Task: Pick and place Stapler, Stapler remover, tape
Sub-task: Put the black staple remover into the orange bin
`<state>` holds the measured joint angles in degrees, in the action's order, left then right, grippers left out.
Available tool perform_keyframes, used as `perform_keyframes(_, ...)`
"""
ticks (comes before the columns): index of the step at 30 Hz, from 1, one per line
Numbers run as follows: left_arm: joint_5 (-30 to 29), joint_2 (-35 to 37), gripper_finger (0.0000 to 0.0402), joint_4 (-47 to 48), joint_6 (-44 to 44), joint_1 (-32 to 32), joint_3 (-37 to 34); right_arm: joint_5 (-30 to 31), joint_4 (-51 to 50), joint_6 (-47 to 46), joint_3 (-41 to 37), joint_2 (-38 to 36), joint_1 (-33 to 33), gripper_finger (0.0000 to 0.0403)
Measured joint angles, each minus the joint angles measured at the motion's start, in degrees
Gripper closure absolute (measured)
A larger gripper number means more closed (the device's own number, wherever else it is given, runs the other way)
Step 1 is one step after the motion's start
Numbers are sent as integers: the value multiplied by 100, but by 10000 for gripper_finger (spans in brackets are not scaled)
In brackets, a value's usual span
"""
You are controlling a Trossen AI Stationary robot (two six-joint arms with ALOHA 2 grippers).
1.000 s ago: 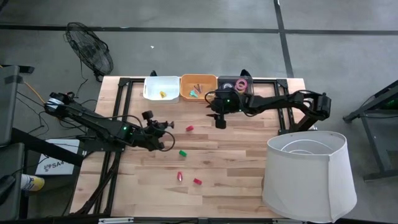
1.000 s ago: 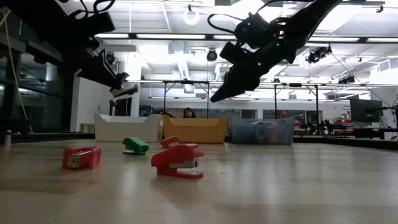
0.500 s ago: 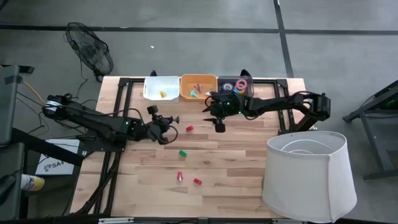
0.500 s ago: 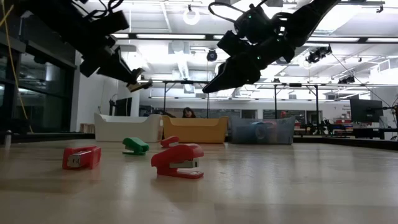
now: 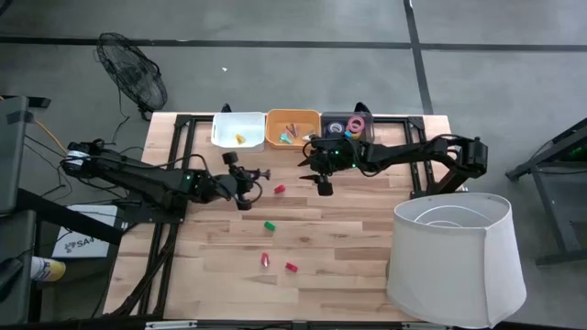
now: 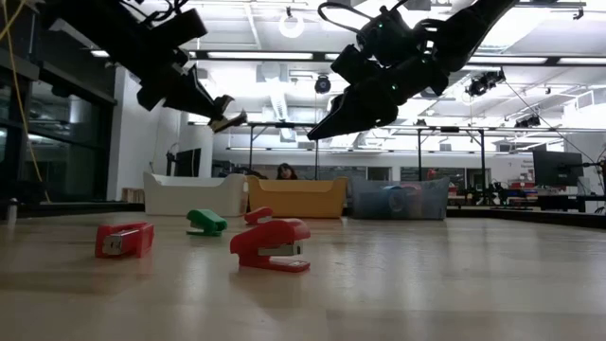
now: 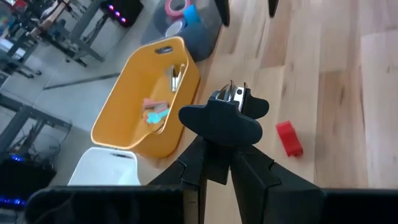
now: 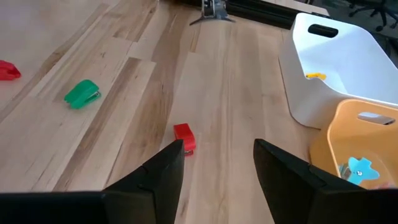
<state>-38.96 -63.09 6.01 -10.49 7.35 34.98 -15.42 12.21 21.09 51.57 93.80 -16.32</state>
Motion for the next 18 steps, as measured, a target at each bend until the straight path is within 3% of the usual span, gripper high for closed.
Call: perform_keyframes(18, 62, 0, 353, -66, -84, -52, 0, -169, 181, -150, 0, 0, -1, 203)
